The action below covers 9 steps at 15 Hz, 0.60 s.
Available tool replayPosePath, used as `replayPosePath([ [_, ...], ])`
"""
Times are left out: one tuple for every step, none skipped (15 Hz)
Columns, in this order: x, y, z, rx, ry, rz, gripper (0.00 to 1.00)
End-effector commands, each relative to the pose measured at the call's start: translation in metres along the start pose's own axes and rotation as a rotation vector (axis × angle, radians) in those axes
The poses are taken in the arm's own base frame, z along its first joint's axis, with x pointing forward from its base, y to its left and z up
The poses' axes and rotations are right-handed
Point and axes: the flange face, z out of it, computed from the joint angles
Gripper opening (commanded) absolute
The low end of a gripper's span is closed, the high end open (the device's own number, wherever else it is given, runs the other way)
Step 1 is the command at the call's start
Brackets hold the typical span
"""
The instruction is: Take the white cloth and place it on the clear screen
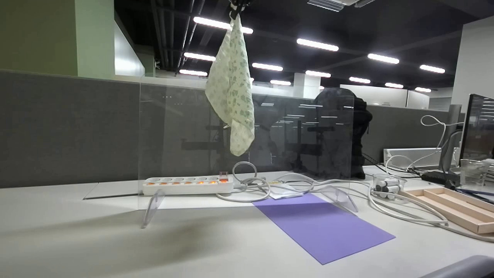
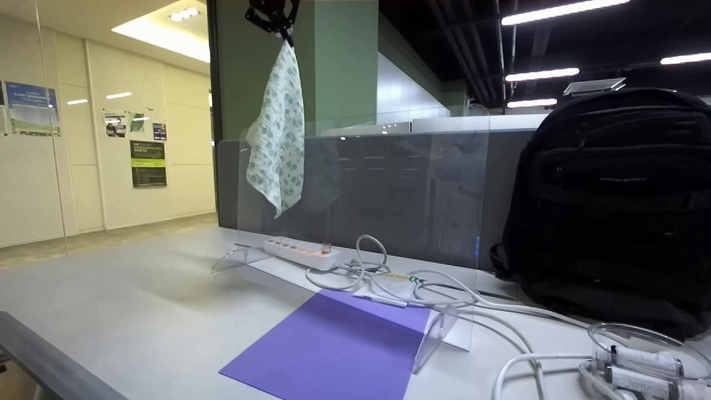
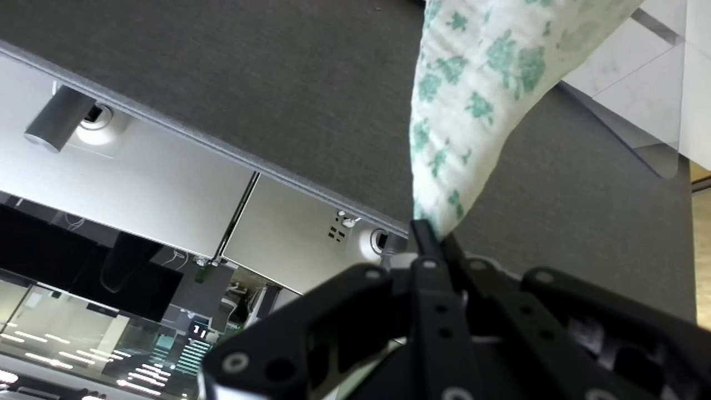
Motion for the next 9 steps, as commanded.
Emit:
replayPosePath([
  [0.002,0.011,0.006,-0.029,0.008,0.042,0.0],
  [0.002,0.016,0.009,-0.049,0.009,0.054,0.0],
  [0.002,0.023,0.014,-0.072,0.022,0.069,0.0],
  [0.001,0.031,0.018,-0.096,0.031,0.088,0.0],
  [0.001,0.037,0.023,-0.116,0.036,0.103,0.0],
  [0.0,0.044,0.029,-0.139,0.041,0.121,0.0],
  [-0.001,0.05,0.035,-0.157,0.042,0.134,0.0],
  [-0.003,0.055,0.041,-0.175,0.041,0.15,0.0],
  [-0.004,0.06,0.049,-0.19,0.036,0.166,0.0],
])
